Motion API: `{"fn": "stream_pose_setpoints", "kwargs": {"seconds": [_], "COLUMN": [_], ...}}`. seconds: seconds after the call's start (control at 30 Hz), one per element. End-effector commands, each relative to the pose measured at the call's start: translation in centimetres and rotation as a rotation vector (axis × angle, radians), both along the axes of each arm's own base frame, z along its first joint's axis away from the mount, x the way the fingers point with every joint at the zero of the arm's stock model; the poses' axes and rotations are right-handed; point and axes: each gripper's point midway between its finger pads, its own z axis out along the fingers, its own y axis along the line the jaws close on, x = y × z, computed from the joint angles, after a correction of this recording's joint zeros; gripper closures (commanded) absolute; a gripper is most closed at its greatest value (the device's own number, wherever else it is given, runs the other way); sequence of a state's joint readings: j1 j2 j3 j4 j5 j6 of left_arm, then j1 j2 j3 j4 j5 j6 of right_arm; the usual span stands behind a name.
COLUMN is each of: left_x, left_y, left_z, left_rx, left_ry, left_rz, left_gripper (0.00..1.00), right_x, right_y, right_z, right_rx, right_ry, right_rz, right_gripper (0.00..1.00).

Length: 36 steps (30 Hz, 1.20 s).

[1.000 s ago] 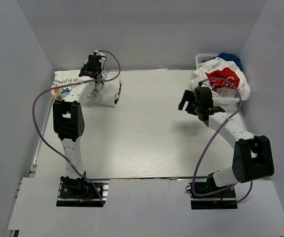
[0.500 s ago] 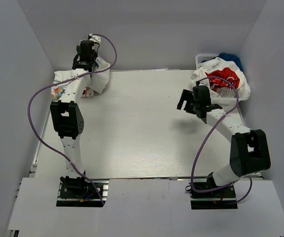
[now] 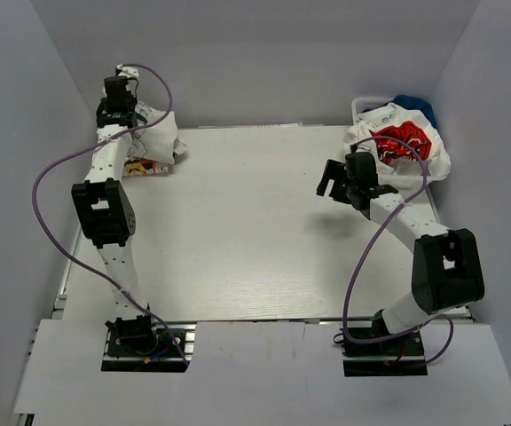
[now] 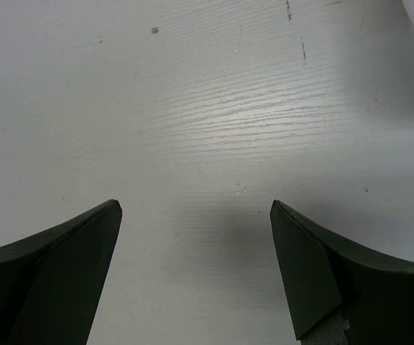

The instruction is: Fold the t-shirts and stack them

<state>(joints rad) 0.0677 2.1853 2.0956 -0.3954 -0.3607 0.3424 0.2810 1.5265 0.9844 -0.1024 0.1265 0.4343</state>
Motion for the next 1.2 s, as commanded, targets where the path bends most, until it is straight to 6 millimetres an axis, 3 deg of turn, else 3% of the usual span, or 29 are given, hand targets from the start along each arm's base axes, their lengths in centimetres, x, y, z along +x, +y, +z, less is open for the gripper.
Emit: {"fn": "stream_pose_setpoints", "kwargs": {"seconds": [0.0, 0.03, 0.07, 0.1, 0.13, 0.23, 0.37, 0.47, 0.63, 0.77, 0.8, 0.83, 0.87, 1.03, 1.07, 1.17], "left_x": [1.5, 1.7, 2.1, 2.0, 2.5, 2.7, 2.8, 2.5, 2.1, 2.2, 2.1, 2.6, 3.0, 3.7, 3.7, 4.2], "left_y": [3.0, 3.6, 5.0, 6.1, 6.9, 7.8, 8.2, 7.3, 2.2, -2.0, -2.3, -3.9, -4.5, -8.8, -10.0, -10.4], "left_z": [-1.5, -2.8, -5.4, -6.5, -8.0, -8.0, -6.6, -2.4, 2.1, 1.8, 0.8, -1.0, -0.8, -4.5, -4.5, -6.3], "left_rx": [0.018, 0.025, 0.022, 0.033, 0.036, -0.002, -0.064, -0.138, -0.282, -0.424, -0.439, -0.447, -0.439, -0.404, -0.395, -0.352], "left_ry": [-0.033, -0.017, 0.015, 0.031, 0.046, 0.027, -0.031, -0.106, -0.175, -0.136, -0.101, -0.055, -0.053, 0.042, 0.045, 0.056], "left_rz": [0.032, 0.037, 0.057, 0.093, 0.112, 0.147, 0.19, 0.185, 0.048, -0.092, -0.101, -0.132, -0.148, -0.21, -0.218, -0.171], "left_gripper": [1.0, 1.0, 1.0, 0.97, 0.69, 0.0, 0.0, 0.0, 0.0, 0.0, 0.0, 0.0, 0.0, 0.0, 0.0, 0.0], "right_x": [1.7, 2.3, 2.0, 2.4, 2.5, 3.0, 3.6, 4.0, 3.7, 3.1, 3.0, 2.8, 2.8, 2.9, 2.7, 2.6], "right_y": [0.8, 0.9, 0.9, 0.9, 1.0, 2.0, 4.5, 6.0, 6.4, 6.1, 5.6, 5.6, 5.5, 4.6, 4.5, 4.2], "right_z": [1.0, 1.5, 1.2, 0.8, 0.7, 0.5, 0.3, 1.0, 0.8, -0.2, -0.5, -0.7, -0.9, -1.1, -1.2, -1.7], "right_rx": [0.015, 0.016, 0.01, 0.003, 0.001, 0.007, -0.009, -0.011, -0.022, -0.034, -0.048, -0.052, -0.057, -0.085, -0.092, -0.11], "right_ry": [-0.029, -0.049, -0.029, -0.018, -0.01, -0.005, 0.008, -0.01, -0.005, 0.026, 0.033, 0.042, 0.047, 0.053, 0.057, 0.071], "right_rz": [0.022, 0.017, 0.018, 0.019, 0.024, 0.068, 0.144, 0.165, 0.166, 0.152, 0.141, 0.139, 0.137, 0.107, 0.107, 0.101], "right_gripper": [0.1, 0.1, 0.1, 0.1, 0.1, 0.1, 0.1, 0.1, 0.1, 0.1, 0.1, 0.1, 0.1, 0.1, 0.1, 0.1]}}
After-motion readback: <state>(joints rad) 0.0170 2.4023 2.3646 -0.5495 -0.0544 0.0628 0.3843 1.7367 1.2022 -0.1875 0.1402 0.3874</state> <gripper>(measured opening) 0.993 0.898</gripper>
